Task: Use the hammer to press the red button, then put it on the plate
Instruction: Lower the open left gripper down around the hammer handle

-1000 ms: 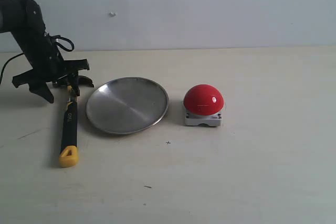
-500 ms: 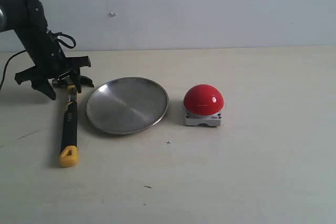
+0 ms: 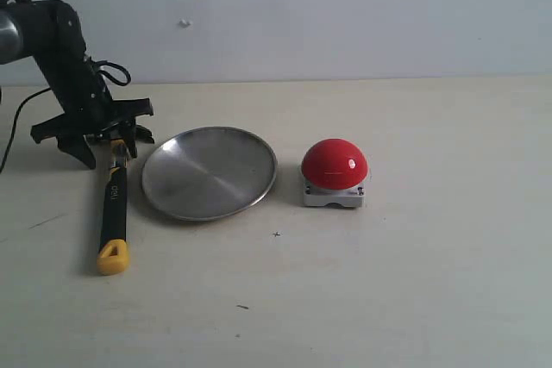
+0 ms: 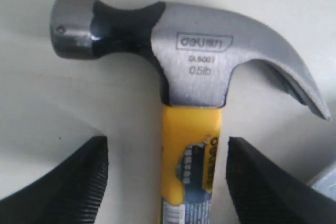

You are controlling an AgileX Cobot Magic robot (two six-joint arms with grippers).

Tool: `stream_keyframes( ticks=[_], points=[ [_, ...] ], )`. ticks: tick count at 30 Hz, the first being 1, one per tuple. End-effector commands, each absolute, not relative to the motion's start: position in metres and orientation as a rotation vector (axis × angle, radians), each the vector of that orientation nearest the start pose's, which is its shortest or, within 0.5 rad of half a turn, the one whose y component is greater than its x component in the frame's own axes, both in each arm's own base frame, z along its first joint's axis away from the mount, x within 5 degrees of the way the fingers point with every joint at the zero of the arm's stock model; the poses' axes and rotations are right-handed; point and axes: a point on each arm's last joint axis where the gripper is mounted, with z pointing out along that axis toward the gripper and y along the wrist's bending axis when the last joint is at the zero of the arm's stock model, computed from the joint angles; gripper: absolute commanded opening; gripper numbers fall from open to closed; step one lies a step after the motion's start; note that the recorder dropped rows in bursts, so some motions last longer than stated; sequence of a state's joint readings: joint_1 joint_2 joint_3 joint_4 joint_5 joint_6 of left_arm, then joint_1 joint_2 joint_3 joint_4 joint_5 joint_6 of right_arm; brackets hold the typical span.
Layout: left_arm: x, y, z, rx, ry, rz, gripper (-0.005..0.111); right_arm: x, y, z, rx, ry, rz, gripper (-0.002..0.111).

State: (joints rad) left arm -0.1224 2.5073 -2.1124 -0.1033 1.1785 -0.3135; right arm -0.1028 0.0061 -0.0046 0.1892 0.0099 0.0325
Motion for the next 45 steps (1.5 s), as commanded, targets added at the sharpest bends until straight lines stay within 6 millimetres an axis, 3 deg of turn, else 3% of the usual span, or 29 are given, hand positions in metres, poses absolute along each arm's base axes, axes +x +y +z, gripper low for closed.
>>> stream_keyframes(
  ticks=[1, 23, 34, 42, 45],
  points=[
    [0.500, -0.069, 0.116, -0.351, 3.040, -0.103, 0.063, 0.056, -0.005, 0.212, 0.230, 1.478, 0.093, 0.000],
    [0.503, -0.069, 0.115, -0.355, 3.012, -0.103, 0.063, 0.056, -0.005, 0.212, 0.230, 1.478, 0.093, 0.000],
    [0.500, -0.085, 0.115, -0.305, 3.017, -0.106, 0.063, 0.056, -0.005, 0.212, 0.230, 1.478, 0.093, 0.000],
    [0.500, -0.086, 0.115, -0.301, 3.019, -0.106, 0.063, 0.056, -0.005, 0.212, 0.232, 1.478, 0.095, 0.000],
    [0.500, -0.085, 0.115, -0.294, 3.018, -0.087, 0.058, 0.056, -0.005, 0.212, 0.230, 1.478, 0.093, 0.000]
  ],
)
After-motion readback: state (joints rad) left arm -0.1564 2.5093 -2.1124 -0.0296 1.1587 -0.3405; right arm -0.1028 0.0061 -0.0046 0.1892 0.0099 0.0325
